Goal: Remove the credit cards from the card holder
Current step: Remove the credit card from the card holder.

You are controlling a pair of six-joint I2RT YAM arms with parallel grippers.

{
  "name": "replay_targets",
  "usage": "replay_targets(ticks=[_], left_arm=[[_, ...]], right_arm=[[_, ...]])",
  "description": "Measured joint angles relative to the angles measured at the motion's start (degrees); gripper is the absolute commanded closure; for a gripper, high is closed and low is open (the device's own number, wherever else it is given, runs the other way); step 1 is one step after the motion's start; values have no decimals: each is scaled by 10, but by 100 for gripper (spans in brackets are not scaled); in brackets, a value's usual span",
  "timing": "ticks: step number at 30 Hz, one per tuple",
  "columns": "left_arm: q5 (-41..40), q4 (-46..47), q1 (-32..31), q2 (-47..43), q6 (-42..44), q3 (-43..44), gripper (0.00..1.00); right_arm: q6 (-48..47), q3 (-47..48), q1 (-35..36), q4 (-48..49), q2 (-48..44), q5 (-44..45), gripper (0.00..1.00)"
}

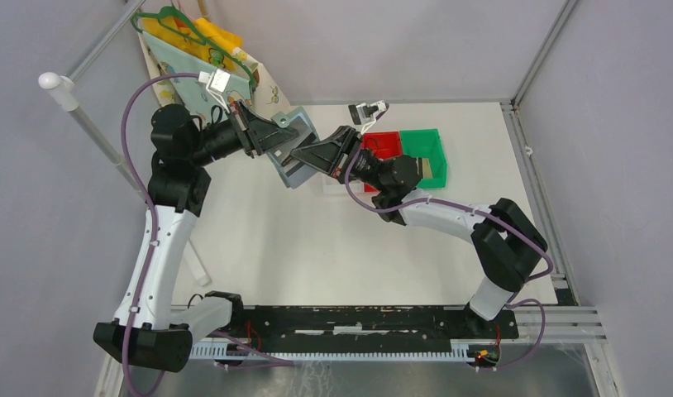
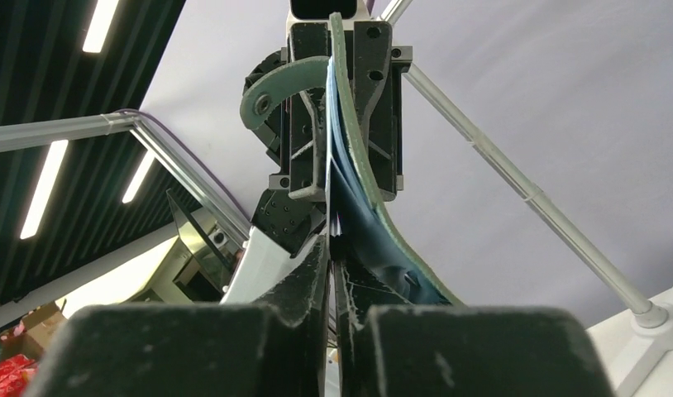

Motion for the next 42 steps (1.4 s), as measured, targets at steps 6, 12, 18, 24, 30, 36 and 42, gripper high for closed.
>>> replay_targets(ticks=[6, 12, 18, 24, 30, 36, 42], left_arm=[[20, 20, 0, 2, -35, 0, 78], [30, 35, 0, 3, -47, 0, 76], [31, 41, 0, 2, -48, 0, 79], [33, 48, 0, 3, -48, 1, 87], [46, 58, -1, 3, -49, 1, 88], [56, 56, -3, 4, -49, 1, 87], [56, 56, -3, 5, -51, 2, 84]], right_arm=[[2, 0, 0, 8, 0, 4, 100], [2, -3, 2, 18, 0, 9, 100], [2, -18, 2, 24, -5, 14, 100], [0, -31, 3, 25, -19, 17, 100], [-3, -45, 6, 26, -34, 19, 100], [-3, -64, 7, 36, -40, 25, 100], [-4, -70, 8, 38, -44, 28, 100]])
